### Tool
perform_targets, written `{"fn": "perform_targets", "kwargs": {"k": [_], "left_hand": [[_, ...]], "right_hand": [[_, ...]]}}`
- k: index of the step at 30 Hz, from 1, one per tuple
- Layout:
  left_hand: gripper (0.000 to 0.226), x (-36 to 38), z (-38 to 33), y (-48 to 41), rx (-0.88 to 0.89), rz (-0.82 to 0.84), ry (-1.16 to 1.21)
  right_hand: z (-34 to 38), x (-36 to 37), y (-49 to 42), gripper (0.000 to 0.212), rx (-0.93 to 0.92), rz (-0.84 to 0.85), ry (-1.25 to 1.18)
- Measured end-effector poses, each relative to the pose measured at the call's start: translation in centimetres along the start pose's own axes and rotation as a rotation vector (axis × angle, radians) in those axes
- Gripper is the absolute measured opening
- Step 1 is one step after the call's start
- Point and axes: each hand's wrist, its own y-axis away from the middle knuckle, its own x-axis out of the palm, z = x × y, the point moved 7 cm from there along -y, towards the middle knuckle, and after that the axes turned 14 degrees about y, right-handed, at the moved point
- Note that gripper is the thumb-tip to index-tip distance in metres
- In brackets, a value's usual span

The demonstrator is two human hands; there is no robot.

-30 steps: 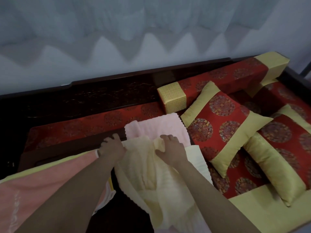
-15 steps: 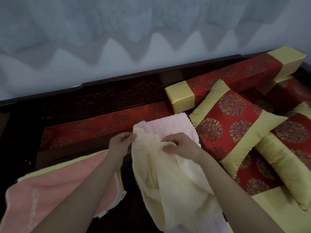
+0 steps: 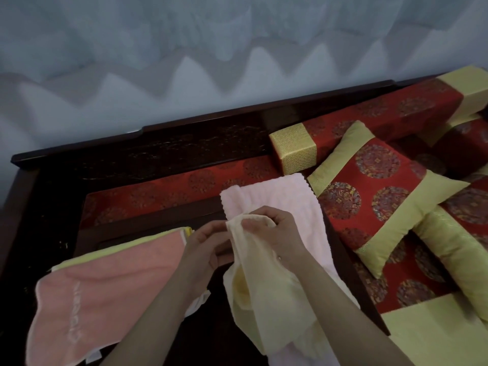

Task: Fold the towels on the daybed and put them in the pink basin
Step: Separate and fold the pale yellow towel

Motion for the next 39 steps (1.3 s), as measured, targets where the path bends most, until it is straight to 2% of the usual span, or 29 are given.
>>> {"fn": "perform_targets", "kwargs": {"k": [4,7,9,12,17,19,22,23,25,27,31,36,39], "left_hand": [[0.012,-1.4,-0.6,0.8,0.106,-0.122,-0.151],[0.010,-4.0,-1.3,1.9,0.183,-0.217,-0.182],[0.012,-6.6,-1.7,2.9,0.187,-0.264,-0.205],[0.013,-10.6,-1.3,4.4,0.138,-0.305,-0.263],[0.012,-17.6,0.0,5.1,0.051,-0.475,-0.278],[0.015,-19.3,1.2,4.9,-0.033,-0.515,-0.240],[0.015,-20.3,2.8,4.4,-0.131,-0.568,-0.154],[0.015,-20.4,3.0,4.2,-0.144,-0.576,-0.137],[0.016,-20.5,3.3,3.8,-0.158,-0.584,-0.120],[0.016,-20.7,3.4,3.6,-0.175,-0.595,-0.111],[0.015,-21.0,3.5,3.3,-0.194,-0.587,-0.116],[0.011,-20.4,3.0,3.6,-0.178,-0.561,-0.128],[0.013,-18.7,0.6,4.6,-0.024,-0.426,-0.272]], "right_hand": [[-0.2,0.6,-0.1,0.008,-0.089,0.026,0.307],[-0.9,0.1,-0.1,0.029,-0.209,0.267,0.717],[-2.1,-1.4,0.0,0.028,-0.180,0.436,0.910],[-2.9,-3.5,-0.3,0.023,-0.110,0.540,0.942],[-4.2,-5.0,-2.1,0.014,-0.012,0.620,0.982],[-4.8,-5.0,-3.6,0.012,-0.020,0.569,0.992],[-5.1,-3.6,-6.1,0.006,-0.071,0.336,0.889],[-5.2,-2.8,-6.6,0.012,-0.080,0.280,0.837],[-6.1,-0.5,-7.6,0.019,-0.052,0.292,0.713],[-7.6,2.1,-8.2,0.020,0.004,0.444,0.684],[-10.1,5.8,-9.2,0.024,0.016,0.735,0.965],[-8.4,4.7,-10.0,0.033,-0.042,0.697,1.146],[-6.3,3.0,-9.1,0.032,-0.288,0.677,1.427]]}}
